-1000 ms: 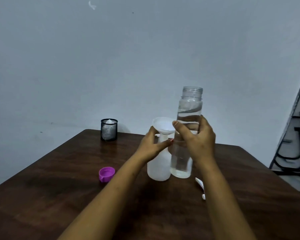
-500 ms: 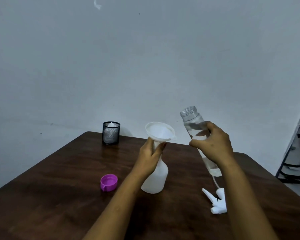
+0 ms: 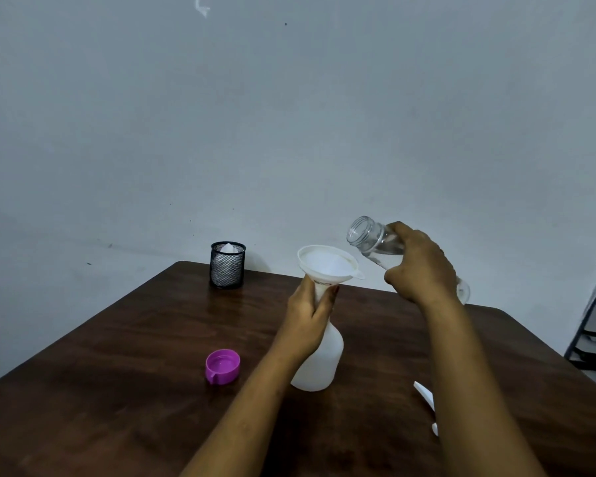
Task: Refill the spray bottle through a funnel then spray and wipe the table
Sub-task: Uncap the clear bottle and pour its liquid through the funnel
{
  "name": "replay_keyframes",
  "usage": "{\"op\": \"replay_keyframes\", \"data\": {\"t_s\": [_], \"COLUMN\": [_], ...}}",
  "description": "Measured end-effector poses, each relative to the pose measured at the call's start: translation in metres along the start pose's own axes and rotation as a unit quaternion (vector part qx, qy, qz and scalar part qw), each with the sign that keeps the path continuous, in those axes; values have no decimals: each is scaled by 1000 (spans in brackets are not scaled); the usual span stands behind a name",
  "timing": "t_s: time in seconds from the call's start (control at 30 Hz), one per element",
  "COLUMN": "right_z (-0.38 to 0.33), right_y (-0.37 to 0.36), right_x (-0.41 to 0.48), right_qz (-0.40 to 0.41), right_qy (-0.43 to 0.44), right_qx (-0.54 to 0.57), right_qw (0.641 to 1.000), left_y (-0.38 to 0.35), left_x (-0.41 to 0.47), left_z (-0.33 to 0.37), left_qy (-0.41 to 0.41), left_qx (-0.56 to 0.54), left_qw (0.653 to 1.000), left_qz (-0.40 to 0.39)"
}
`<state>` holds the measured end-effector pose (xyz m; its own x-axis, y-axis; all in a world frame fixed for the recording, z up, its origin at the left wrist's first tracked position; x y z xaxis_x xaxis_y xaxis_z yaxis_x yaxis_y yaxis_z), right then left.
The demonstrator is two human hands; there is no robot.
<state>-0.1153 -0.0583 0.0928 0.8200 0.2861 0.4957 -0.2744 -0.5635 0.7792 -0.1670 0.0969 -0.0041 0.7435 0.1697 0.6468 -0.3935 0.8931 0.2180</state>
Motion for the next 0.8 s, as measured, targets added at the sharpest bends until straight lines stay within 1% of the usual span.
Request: {"op": "replay_keyframes", "data": {"t_s": [0.17,0.3,0.8], "right_z": [-4,-13,-23], "right_y": [2,2,8], "right_x": [0,-1,-7], "right_qz": [36,50,116], "right_qy": [2,24,50], "right_qx": [-38,-76,-117], "right_qw": [999,996,985], "left_y": [0,0,1], "left_x": [1,2,2], "left_z": [-1,-1,2], "left_qy": [1,4,5], "left_qx": [6,10,15], "left_qw": [1000,1000,1000], "left_qz": [3,6,7]}}
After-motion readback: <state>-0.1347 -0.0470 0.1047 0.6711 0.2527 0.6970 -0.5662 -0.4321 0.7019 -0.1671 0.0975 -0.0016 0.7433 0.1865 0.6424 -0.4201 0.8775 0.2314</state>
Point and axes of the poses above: each hand's wrist, its own x-axis towards the middle knuckle, its own y-axis out of the back of the hand, z = x × y, the point moved 9 cm from there along x, towards the middle knuckle, and after that the axes turned 7 degrees about -z, right-handed, at the moved point
